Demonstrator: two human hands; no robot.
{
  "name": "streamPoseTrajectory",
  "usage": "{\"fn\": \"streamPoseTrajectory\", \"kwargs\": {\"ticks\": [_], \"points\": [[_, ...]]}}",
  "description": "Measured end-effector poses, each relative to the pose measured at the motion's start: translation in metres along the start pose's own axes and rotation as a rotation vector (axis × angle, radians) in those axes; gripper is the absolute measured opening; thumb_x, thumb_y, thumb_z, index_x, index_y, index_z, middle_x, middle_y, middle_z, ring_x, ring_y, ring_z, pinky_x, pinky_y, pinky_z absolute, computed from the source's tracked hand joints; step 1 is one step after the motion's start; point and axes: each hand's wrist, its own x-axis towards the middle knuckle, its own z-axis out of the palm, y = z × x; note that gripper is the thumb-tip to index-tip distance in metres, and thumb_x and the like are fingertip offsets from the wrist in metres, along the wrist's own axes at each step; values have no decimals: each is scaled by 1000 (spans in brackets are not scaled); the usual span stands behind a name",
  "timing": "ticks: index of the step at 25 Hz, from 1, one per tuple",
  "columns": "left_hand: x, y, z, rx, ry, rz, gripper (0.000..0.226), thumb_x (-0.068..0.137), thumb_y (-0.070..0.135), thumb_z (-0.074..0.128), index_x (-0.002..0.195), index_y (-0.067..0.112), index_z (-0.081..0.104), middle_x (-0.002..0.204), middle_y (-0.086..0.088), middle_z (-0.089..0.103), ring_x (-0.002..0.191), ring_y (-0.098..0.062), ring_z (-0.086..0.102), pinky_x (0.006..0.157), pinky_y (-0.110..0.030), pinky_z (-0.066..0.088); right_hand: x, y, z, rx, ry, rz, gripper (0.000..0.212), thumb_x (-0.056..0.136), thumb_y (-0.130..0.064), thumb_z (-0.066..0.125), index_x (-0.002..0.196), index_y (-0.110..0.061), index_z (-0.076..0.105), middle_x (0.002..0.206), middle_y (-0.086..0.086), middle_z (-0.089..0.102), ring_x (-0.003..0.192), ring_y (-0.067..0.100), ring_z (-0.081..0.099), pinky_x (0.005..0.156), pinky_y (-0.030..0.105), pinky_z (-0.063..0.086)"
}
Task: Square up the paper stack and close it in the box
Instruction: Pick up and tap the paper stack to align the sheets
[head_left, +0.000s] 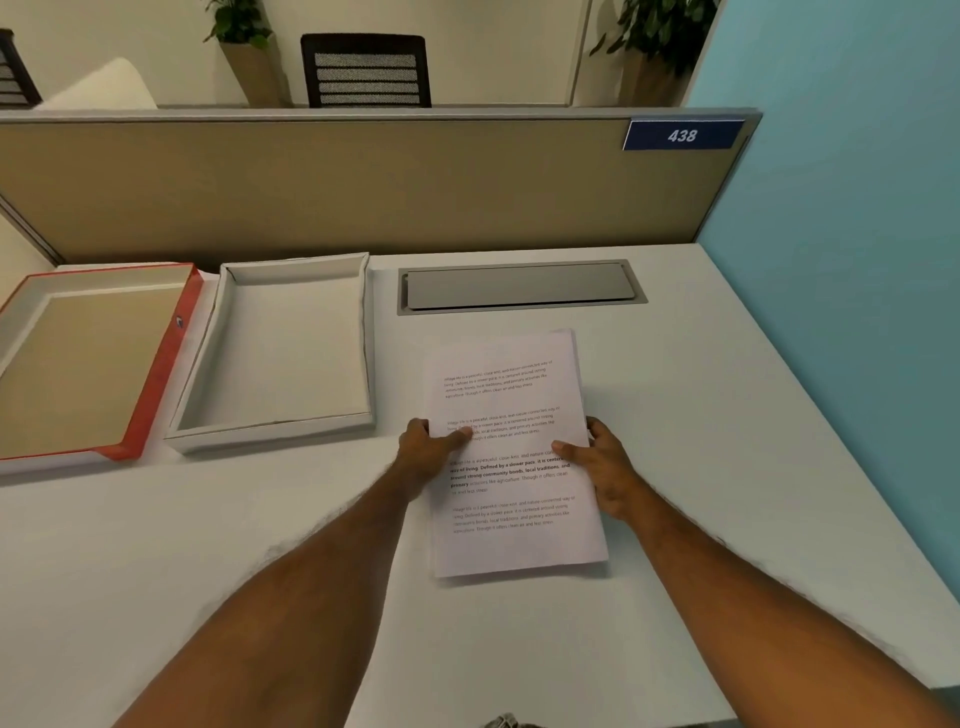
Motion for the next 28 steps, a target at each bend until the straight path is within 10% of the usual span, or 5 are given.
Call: {"fn": "streamPoseTrajectory", "kwargs": {"ticks": [8, 22, 28], "points": [[-36, 24, -7, -249, 3, 376, 49, 83, 29, 74, 118, 20, 40, 113, -4, 64, 82, -19, 74, 63, -32, 61, -8, -33, 18, -40, 92, -93, 44, 68, 6, 79, 107, -7, 63, 111, 17, 72, 93, 35, 71, 82, 47, 59], [-83, 28, -19, -120, 141, 764, 39, 91, 20, 64, 121, 30, 42, 99, 43, 54, 99, 10, 60, 70, -19, 59, -48, -81, 49, -177, 233, -529, 32, 73, -21, 83, 99, -24, 65, 96, -2, 73, 83, 14, 72, 72, 34, 63], [-102, 67, -40, -215, 182, 898, 54, 86, 48, 61, 120, 7, 53, 101, 0, 64, 89, -6, 67, 64, -21, 57, -67, -99, 67, -237, 233, -657, 26, 78, -44, 72, 100, -35, 62, 94, -6, 70, 81, 16, 70, 64, 23, 60]]}}
